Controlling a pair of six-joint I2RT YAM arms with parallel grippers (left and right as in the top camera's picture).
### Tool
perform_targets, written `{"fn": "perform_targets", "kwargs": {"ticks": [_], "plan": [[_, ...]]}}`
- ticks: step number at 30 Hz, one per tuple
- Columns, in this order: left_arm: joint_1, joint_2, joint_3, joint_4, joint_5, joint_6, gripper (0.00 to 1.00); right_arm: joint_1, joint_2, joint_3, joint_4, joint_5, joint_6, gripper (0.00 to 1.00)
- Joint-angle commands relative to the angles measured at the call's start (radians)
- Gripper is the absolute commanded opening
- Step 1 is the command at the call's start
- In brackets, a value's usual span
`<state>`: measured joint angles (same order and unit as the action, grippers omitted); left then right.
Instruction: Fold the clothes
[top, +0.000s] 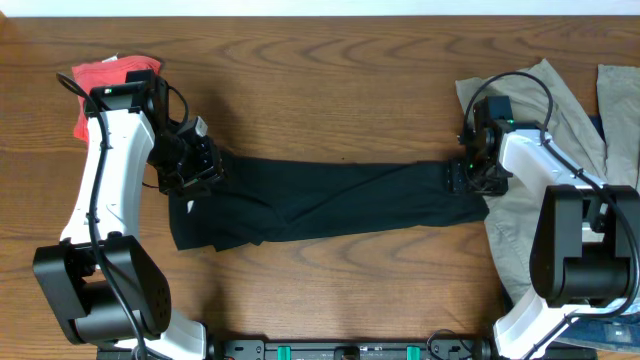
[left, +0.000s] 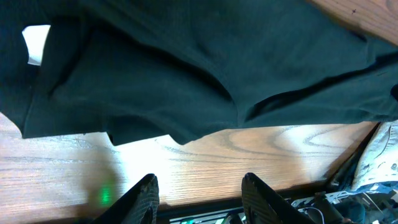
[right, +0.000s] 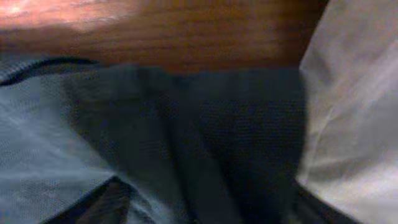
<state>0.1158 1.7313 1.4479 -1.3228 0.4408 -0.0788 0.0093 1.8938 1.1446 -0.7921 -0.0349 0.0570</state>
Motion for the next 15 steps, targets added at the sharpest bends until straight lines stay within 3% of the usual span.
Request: {"fn": "perform_targets", "kwargs": {"ticks": [1, 3, 5, 15], "plan": [[0.0, -0.002, -0.004, 0.002, -0.005, -0.008, 0.45, -0.003, 0.078, -0.028, 0.018, -0.052, -0.036, 0.45], [0.0, -0.002, -0.004, 0.002, -0.005, -0.008, 0.45, -0.003, 0.071, -0.024, 0.019, -0.052, -0.036, 0.18], [0.0, -0.002, -0.004, 0.002, -0.005, -0.008, 0.45, -0.003, 0.058, -0.016, 0.019, -0.052, -0.036, 0.06], [0.0, -0.002, -0.004, 0.005, -0.005, -0.008, 0.45, -0.003, -0.061, 0.063, 0.011, -0.052, -0.036, 0.12]]}}
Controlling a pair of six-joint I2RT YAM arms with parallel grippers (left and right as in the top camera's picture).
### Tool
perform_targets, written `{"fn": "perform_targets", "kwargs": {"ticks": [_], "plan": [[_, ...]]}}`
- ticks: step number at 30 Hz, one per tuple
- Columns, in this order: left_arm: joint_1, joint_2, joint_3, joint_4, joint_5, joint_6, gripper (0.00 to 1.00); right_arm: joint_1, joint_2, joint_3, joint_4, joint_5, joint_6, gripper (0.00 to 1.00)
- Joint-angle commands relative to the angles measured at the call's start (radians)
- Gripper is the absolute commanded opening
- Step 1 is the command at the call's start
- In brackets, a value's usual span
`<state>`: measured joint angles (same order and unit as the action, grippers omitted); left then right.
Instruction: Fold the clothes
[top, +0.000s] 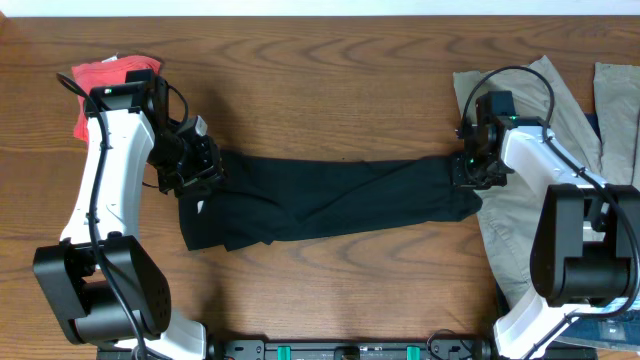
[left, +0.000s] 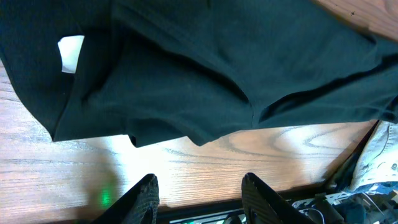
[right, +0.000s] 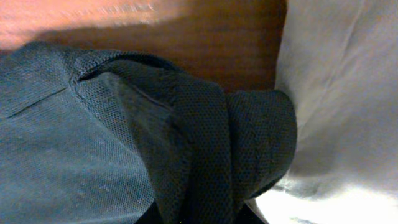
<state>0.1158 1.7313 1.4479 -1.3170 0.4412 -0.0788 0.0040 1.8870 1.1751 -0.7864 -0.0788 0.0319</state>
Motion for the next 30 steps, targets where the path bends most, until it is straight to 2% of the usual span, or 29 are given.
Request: {"fn": "perform_targets", "kwargs": {"ticks": [1, 6, 9, 13, 16, 21, 30], "plan": [[0.0, -0.002, -0.004, -0.001, -0.005, -0.008, 0.45, 0.003, -0.056, 0.032, 0.0, -0.009, -0.011, 0.12], [0.0, -0.002, -0.004, -0.001, -0.005, -0.008, 0.45, 0.004, -0.052, 0.021, -0.035, -0.008, -0.011, 0.06], [0.0, -0.002, -0.004, 0.0, -0.005, -0.008, 0.45, 0.008, -0.052, 0.021, -0.033, -0.028, -0.013, 0.06], [0.0, -0.002, -0.004, -0.001, -0.005, -0.008, 0.45, 0.022, -0.053, 0.022, -0.018, -0.253, -0.129, 0.06], [0.0, -0.002, -0.004, -0.001, -0.005, -0.008, 0.45, 0.03, -0.053, 0.022, -0.014, -0.355, -0.164, 0.02], [0.0, -0.002, -0.004, 0.0, -0.005, -0.008, 0.45, 0.05, -0.055, 0.034, -0.034, -0.358, -0.121, 0.01], [0.0, -0.002, -0.004, -0.001, -0.005, -0.008, 0.45, 0.136, -0.064, 0.123, -0.11, -0.359, 0.048, 0.01]]}}
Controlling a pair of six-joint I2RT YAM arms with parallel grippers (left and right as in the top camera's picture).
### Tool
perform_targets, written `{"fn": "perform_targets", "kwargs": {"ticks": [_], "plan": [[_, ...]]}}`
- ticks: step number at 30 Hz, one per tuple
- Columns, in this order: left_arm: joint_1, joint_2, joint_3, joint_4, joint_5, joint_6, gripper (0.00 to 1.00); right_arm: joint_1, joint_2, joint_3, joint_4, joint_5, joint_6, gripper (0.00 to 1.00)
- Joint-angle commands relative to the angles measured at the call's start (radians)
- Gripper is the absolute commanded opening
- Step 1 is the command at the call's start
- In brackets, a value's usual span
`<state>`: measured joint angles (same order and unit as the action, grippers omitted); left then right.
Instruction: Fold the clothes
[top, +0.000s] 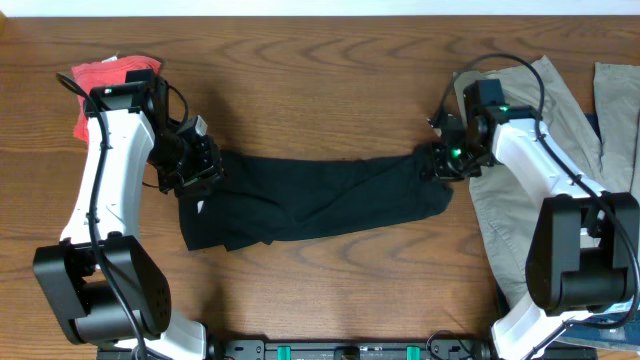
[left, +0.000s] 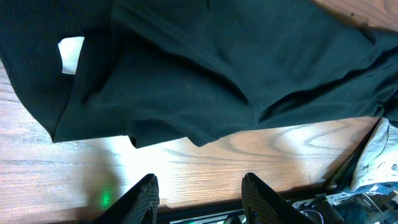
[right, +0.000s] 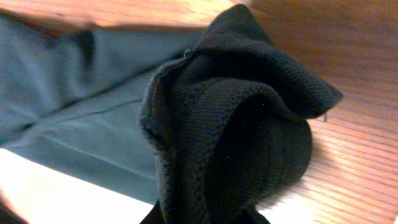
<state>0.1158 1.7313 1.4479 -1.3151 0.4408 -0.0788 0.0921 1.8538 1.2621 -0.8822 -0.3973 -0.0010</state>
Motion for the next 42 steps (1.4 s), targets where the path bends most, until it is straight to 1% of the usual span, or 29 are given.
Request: {"fn": "perform_targets", "kwargs": {"ticks": [1, 3, 7, 10, 13, 16, 17, 18, 20, 21, 22, 23, 28, 33, 34, 37, 42], "plan": [[0.0, -0.002, -0.004, -0.003, -0.005, -0.008, 0.45, 0.066, -0.031, 0.04, -0.019, -0.042, 0.108, 0.01], [0.0, -0.002, -0.004, -0.003, -0.005, -0.008, 0.45, 0.103, -0.031, 0.043, -0.018, -0.067, 0.134, 0.01], [0.0, -0.002, -0.004, -0.003, -0.005, -0.008, 0.45, 0.192, -0.031, 0.043, -0.009, -0.103, 0.136, 0.01], [0.0, -0.002, -0.004, -0.003, -0.005, -0.008, 0.45, 0.262, -0.03, 0.043, 0.021, -0.091, 0.141, 0.01], [0.0, -0.002, -0.004, -0.003, -0.005, -0.008, 0.45, 0.322, -0.029, 0.043, 0.058, -0.035, 0.183, 0.02], [0.0, -0.002, -0.004, -0.003, -0.005, -0.008, 0.45, 0.373, -0.028, 0.043, 0.099, -0.029, 0.203, 0.04], [0.0, -0.002, -0.004, -0.003, -0.005, -0.008, 0.45, 0.389, -0.028, 0.043, 0.113, -0.029, 0.207, 0.06], [0.0, -0.002, -0.004, -0.003, -0.005, -0.008, 0.45, 0.405, -0.028, 0.043, 0.13, -0.028, 0.212, 0.13], [0.0, -0.002, -0.004, -0.003, -0.005, -0.008, 0.45, 0.428, -0.028, 0.043, 0.162, -0.029, 0.229, 0.36], [0.0, -0.002, -0.004, -0.003, -0.005, -0.008, 0.45, 0.439, -0.028, 0.043, 0.18, -0.029, 0.234, 0.52], [0.0, -0.002, -0.004, -0.003, -0.005, -0.008, 0.45, 0.452, -0.028, 0.043, 0.201, -0.034, 0.233, 0.63], [0.0, -0.002, -0.004, -0.003, -0.005, -0.008, 0.45, 0.463, -0.028, 0.043, 0.221, -0.04, 0.232, 0.67], [0.0, -0.002, -0.004, -0.004, -0.005, -0.008, 0.45, 0.504, -0.028, 0.043, 0.272, -0.028, 0.228, 0.69], [0.0, -0.002, -0.004, -0.005, -0.009, -0.008, 0.46, 0.485, -0.029, 0.043, 0.212, 0.109, 0.231, 0.69], [0.0, -0.002, -0.004, -0.006, -0.009, -0.008, 0.52, 0.475, -0.029, 0.043, 0.193, 0.134, 0.233, 0.69], [0.0, -0.002, -0.004, -0.006, -0.049, -0.008, 0.64, 0.442, -0.029, 0.043, 0.142, 0.178, 0.233, 0.69], [0.001, -0.001, -0.004, 0.002, -0.217, -0.008, 0.76, 0.378, -0.032, 0.043, 0.093, 0.192, 0.233, 0.73]]}}
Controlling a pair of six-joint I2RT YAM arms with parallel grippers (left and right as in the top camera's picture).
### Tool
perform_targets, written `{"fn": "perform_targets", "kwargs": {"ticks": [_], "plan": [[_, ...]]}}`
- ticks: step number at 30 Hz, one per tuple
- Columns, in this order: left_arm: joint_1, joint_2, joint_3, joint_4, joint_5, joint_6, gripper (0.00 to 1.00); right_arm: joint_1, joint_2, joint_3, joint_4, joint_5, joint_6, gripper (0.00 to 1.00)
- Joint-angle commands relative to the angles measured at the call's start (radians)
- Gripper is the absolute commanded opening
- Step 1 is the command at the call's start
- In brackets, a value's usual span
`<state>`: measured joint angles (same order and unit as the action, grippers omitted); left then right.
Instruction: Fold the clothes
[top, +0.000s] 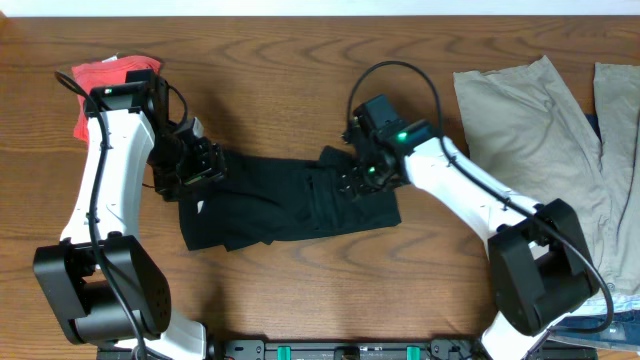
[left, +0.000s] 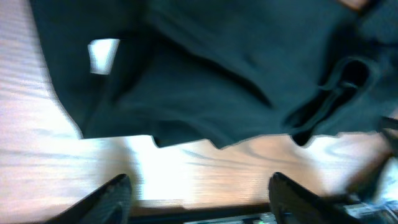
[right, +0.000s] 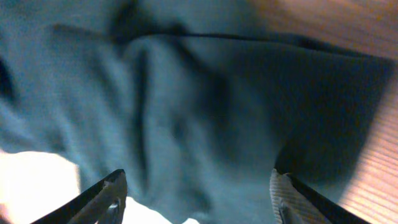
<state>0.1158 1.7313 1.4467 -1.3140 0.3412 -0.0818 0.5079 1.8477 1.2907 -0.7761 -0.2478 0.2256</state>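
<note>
The black garment (top: 270, 200) lies left of the table's middle, its right end folded back over its centre. My right gripper (top: 358, 178) hangs over that folded end. In the right wrist view the right gripper (right: 198, 176) is open wide, with dark knit cloth (right: 205, 112) below it and nothing gripped. My left gripper (top: 195, 165) sits at the garment's left end. In the left wrist view the left gripper (left: 198, 180) is open over bare wood, the garment's edge and its white label (left: 102, 48) just beyond it.
A red cloth (top: 105, 75) lies at the back left behind the left arm. Khaki trousers (top: 530, 130) are spread at the right, with another khaki piece (top: 620, 100) at the far right edge. The wooden table (top: 300, 60) is bare between the garments.
My right gripper was shut on the garment's right end near the trousers. It now stands open further left, with that end lying folded on the garment. The left gripper's fingers are wider apart.
The garment first lay stretched long between both grippers, its right end on the khaki trousers in my shut right gripper. Then that end was off the trousers, then further left and bunched. Now it lies released, folded over the garment's middle.
</note>
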Motion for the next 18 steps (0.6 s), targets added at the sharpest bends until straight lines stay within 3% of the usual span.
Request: {"fn": "perform_targets", "kwargs": {"ticks": [1, 4, 11, 18], "plan": [[0.001, 0.001, -0.003, 0.011, -0.142, -0.005, 0.78, -0.05, -0.026, 0.014, -0.021, 0.042, 0.006, 0.73], [0.001, 0.005, -0.021, 0.056, -0.187, 0.001, 0.84, -0.093, -0.026, 0.014, -0.047, 0.042, 0.006, 0.74], [0.001, 0.067, -0.096, 0.146, -0.19, 0.118, 0.88, -0.154, -0.026, 0.014, -0.102, 0.042, 0.005, 0.76], [0.001, 0.207, -0.11, 0.209, -0.23, 0.107, 0.93, -0.161, -0.026, 0.014, -0.109, 0.042, 0.005, 0.77]]}}
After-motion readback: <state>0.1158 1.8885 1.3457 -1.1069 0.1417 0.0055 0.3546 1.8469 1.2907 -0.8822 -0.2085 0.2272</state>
